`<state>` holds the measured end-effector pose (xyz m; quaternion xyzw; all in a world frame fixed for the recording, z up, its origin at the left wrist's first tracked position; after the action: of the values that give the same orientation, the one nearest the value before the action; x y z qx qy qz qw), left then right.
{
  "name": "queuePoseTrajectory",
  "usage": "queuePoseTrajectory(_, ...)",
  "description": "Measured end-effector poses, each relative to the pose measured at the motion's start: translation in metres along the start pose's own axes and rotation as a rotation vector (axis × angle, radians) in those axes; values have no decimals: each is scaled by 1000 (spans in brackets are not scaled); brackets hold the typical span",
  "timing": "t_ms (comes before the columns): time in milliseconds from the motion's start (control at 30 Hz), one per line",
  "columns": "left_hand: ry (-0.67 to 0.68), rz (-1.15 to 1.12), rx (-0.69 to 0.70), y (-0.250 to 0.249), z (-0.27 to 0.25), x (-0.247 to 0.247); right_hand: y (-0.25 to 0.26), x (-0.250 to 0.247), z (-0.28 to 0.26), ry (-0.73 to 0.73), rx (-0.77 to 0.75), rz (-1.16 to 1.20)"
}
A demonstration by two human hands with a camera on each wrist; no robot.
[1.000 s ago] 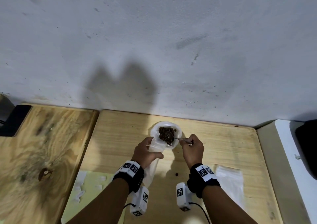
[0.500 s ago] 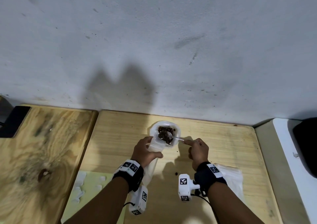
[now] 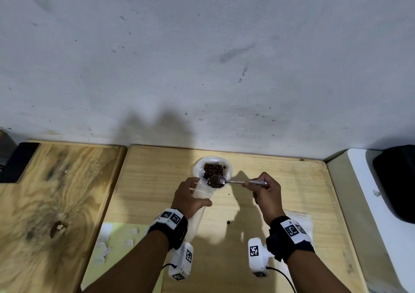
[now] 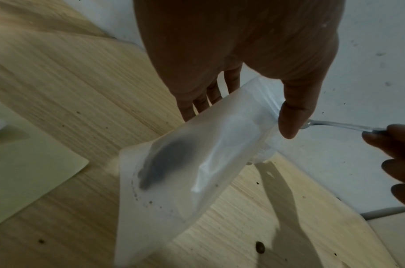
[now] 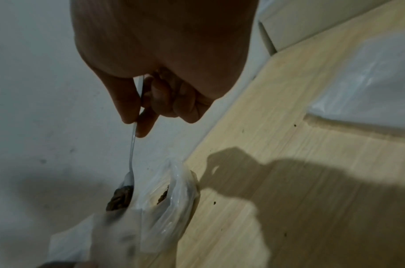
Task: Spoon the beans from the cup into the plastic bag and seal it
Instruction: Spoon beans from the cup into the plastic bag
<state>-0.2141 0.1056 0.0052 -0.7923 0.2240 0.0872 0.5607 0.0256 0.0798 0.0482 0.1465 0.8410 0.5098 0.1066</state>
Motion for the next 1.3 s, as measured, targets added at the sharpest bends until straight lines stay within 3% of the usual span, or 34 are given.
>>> queuePoseTrajectory(167,0,4,0,0,-1,3,7,8,-8,19,-179,-161)
queuePoseTrajectory(367,1,-19,-7,1,1,6,14,20,-7,14,-223,-185)
queuePoseTrajectory(567,-15,-24,-5,1,-1,3,15,14,8,-211,-65,84)
queuePoseTrajectory(733,-24,-36,5,-1,-5,0,3,21,16,-277,77,-63)
queuePoseTrajectory(900,-46,-50,58,-8,-10,-3,-11,28,21,-194,184,-138)
queuePoseTrajectory(1067,-60,-116,111,-22,-15,-8,-16,19,17,-139,188,-384)
queuePoseTrajectory(1133,-55,-141,129,-26,-17,-10,-9,14,8,-202,136,-491)
queuePoseTrajectory(1200,-43,-150,145,-29,-18,-10,4,14,-3,-232,-8,-417)
queuePoseTrajectory(1300,-5,-126,180,-38,-19,-10,27,28,-19,107,-106,-323)
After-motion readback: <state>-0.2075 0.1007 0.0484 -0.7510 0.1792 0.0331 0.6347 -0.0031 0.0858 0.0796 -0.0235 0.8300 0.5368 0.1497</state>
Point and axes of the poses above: each hand's wrist, its own z-axis towards the middle knuckle, its own x-axis out of the palm, y = z × x, the point moved 2 cm from there along z, towards the middle knuckle, and after that the axes turned 8 degrees about x, right-handed, at the moved point
